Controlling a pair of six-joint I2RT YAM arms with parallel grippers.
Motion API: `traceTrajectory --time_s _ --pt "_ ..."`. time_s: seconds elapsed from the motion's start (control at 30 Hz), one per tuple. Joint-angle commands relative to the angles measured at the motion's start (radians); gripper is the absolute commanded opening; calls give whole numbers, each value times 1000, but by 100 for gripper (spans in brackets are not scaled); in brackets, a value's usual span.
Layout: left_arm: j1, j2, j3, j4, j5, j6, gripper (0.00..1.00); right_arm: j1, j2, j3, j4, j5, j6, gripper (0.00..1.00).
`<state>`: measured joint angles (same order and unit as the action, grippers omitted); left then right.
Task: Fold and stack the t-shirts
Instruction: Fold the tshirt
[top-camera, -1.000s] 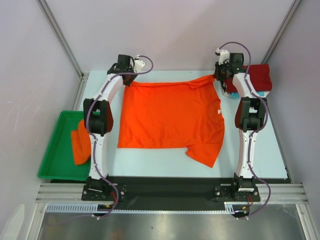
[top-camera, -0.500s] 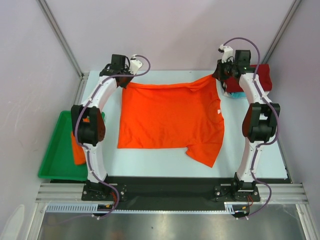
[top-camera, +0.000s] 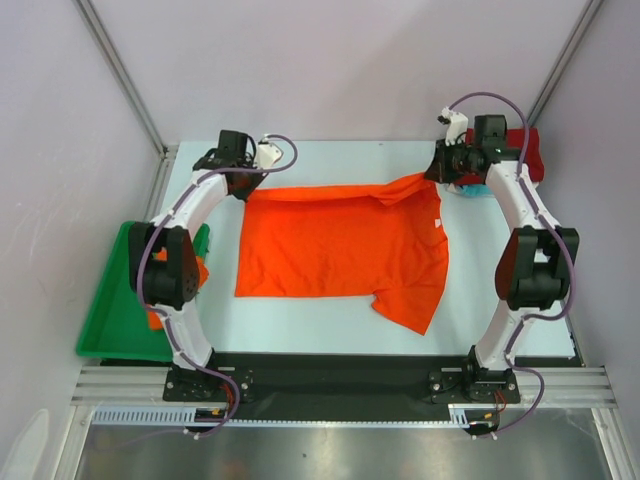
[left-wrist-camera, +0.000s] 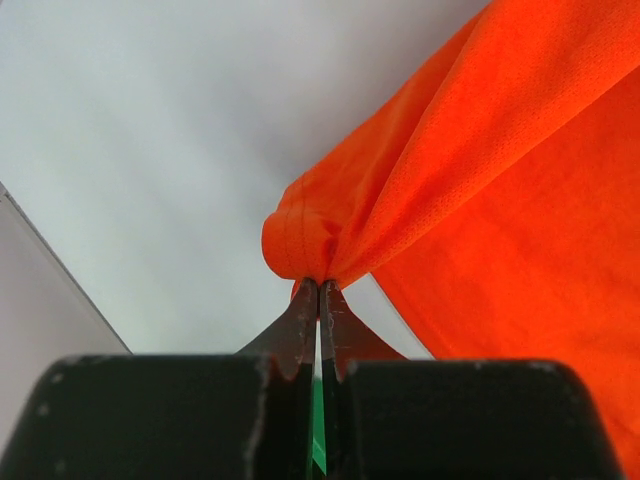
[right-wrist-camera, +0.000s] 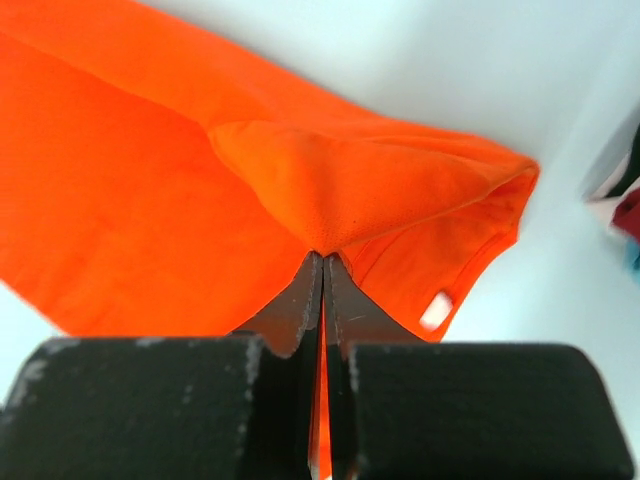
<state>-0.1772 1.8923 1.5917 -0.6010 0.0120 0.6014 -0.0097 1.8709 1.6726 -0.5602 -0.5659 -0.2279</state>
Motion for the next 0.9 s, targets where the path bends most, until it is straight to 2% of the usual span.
traceTrajectory --time_s 0.0,0.13,0.17,0.23,0.27,0.3,0.33,0.37,0.4,0.43,0.53,0.63,0.73,0.87 --pt "1 -104 -44 15 32 -15 0 7 -113 -60 -36 -35 18 0" --pt "1 -125 -99 -6 57 -38 1 32 -171 -172 -78 -57 10 0" --pt "2 -130 -111 -22 62 -48 7 36 -180 -195 -93 -60 12 0" --pt "1 -151 -133 -65 72 -58 11 33 -205 -237 -124 -63 15 1" --pt "2 -169 -147 -56 63 -64 14 34 -213 -241 -129 -65 9 6" --pt "4 -191 -174 -39 54 -74 22 36 -222 -241 -124 -62 1 23" --pt "4 -211 -177 8 46 -80 38 37 -231 -238 -72 -34 5 32" --pt "-8 -91 -51 -15 14 -112 50 39 -146 -146 -2 -8 40 42" --pt "-8 -90 -50 -16 14 -112 50 39 -145 -145 -1 -8 41 42" --pt "-5 -49 64 -43 16 -129 50 36 -109 -107 -4 -9 45 42" --pt "2 76 180 -59 -1 -137 48 22 22 18 -1 -15 39 40" --pt "13 174 253 -80 -3 -153 46 17 147 133 -33 -6 13 38" --pt "25 226 281 -102 9 -176 40 -19 203 171 -38 17 -17 31" --pt "27 246 258 -92 6 -190 39 -33 232 153 -63 53 -80 31"
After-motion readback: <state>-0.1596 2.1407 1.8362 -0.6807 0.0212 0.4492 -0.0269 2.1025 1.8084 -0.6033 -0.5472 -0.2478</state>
